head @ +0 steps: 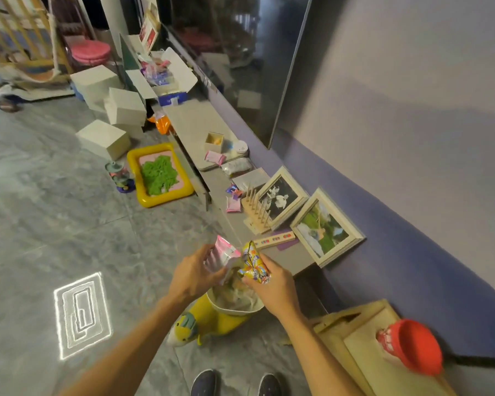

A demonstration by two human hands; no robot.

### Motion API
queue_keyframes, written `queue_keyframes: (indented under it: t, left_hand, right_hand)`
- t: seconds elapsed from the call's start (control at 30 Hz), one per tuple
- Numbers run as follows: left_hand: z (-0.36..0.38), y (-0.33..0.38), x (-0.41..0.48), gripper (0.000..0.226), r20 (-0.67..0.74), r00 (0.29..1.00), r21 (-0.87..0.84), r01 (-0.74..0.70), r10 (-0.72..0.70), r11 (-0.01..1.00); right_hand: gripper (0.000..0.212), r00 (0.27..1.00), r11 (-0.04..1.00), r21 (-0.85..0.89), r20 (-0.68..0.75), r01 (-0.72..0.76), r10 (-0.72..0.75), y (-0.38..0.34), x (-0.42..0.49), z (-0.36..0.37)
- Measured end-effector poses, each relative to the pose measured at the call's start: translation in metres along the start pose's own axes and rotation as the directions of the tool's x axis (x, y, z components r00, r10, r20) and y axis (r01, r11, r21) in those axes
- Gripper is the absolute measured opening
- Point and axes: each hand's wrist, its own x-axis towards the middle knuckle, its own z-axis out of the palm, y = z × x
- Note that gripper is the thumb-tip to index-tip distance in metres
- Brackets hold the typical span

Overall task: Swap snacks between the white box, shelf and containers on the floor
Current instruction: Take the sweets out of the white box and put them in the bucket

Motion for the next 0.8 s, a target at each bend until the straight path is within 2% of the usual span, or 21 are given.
queue_keyframes:
  t: [0.13,0.27,0.4,0.63,0.8]
  left_hand:
    - [0.05,-0.043,0.031,0.086,0.029,0.994,0.042,0.105,-0.106,0.994]
    - [0.116,-0.092,0.064,0.066,0.103,0.981,0.031,0.16,-0.163,0.987]
    - [0.176,-0.13,0.084,0.076,0.104,0.969,0.053,0.219,-0.224,0.974]
    - [0.242,-0.186,0.091,0.082,0.116,0.948,0.099,0.286,-0.296,0.953]
    - [0.222,-0.148,0.083,0.106,0.075,0.942,0.162,0.313,-0.328,0.936]
  right_hand:
    - [0.09,0.998,0.991,-0.129,0.055,-0.026,0.033,0.05,0.04,0.038]
    - [0.086,0.993,0.975,-0.214,0.089,-0.054,0.074,0.11,0.074,0.079]
    - [0.077,0.987,0.972,-0.228,0.134,-0.057,0.089,0.169,0.099,0.117]
    - [0.084,0.967,0.975,-0.198,0.211,-0.098,0.14,0.226,0.109,0.151]
    - [0.08,0.96,0.972,-0.217,0.24,-0.09,0.143,0.205,0.109,0.135]
